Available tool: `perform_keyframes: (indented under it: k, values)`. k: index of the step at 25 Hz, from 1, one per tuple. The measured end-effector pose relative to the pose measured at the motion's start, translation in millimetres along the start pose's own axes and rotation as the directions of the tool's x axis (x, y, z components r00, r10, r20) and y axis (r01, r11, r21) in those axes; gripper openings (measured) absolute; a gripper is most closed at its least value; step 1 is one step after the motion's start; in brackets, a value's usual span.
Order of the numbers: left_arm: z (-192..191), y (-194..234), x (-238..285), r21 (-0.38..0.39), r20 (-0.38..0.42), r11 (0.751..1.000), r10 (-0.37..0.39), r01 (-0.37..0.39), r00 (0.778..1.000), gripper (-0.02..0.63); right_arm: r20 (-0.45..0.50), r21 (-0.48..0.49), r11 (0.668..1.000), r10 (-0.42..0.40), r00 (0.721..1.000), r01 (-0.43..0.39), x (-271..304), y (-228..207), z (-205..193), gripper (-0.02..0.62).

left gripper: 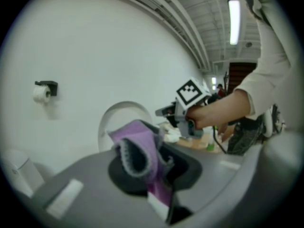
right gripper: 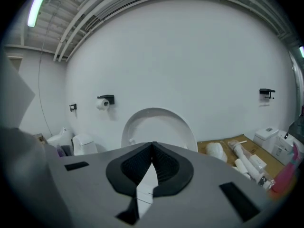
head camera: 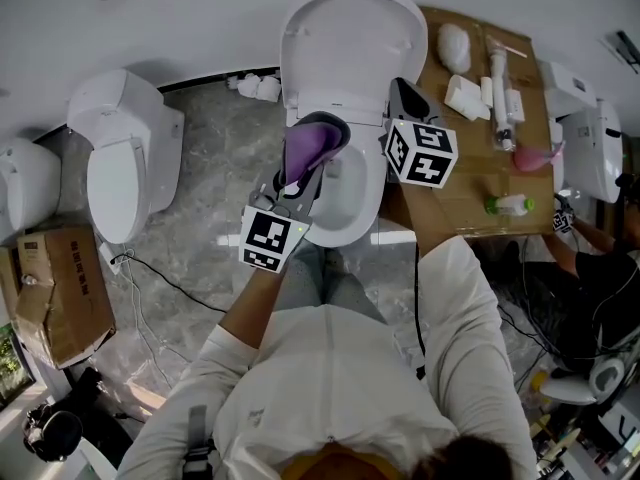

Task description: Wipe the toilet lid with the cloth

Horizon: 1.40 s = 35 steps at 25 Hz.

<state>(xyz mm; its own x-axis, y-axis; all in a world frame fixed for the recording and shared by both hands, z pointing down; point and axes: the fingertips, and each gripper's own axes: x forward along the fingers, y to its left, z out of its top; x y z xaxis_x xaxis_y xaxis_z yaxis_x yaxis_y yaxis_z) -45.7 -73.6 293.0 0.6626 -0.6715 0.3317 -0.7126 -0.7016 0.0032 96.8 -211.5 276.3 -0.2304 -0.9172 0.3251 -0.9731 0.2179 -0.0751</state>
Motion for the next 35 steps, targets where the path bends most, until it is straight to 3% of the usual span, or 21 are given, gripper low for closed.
perform_keyframes:
  k: [11, 18, 27, 35]
  values:
    - [-5.2, 29.0, 51.3, -0.012, -0.018, 0.999, -0.046, 0.046, 0.999, 0.049, -0.067, 0.016, 1.000, 0.011, 0.998, -0.010, -1.6, 18.5, -46.8, 0.012]
    - [6.9, 68.6, 105.1, -0.011, 0.003, 0.998, -0.057, 0.057, 0.998, 0.049, -0.090, 0.051, 0.998, -0.032, 0.995, 0.036, 6.5, 5.9, -56.7, 0.012]
    - [24.1, 117.2, 172.4, 0.042, 0.034, 0.999, 0.003, -0.004, 0.999, 0.049, -0.105, 0.075, 0.994, -0.070, 0.992, 0.078, 14.1, -11.9, -59.5, 0.012]
    - [41.4, 168.1, 215.6, 0.040, 0.083, 0.986, 0.155, -0.159, 0.984, 0.049, -0.141, 0.093, 0.990, -0.090, 0.986, 0.104, -3.2, -18.8, -75.1, 0.012]
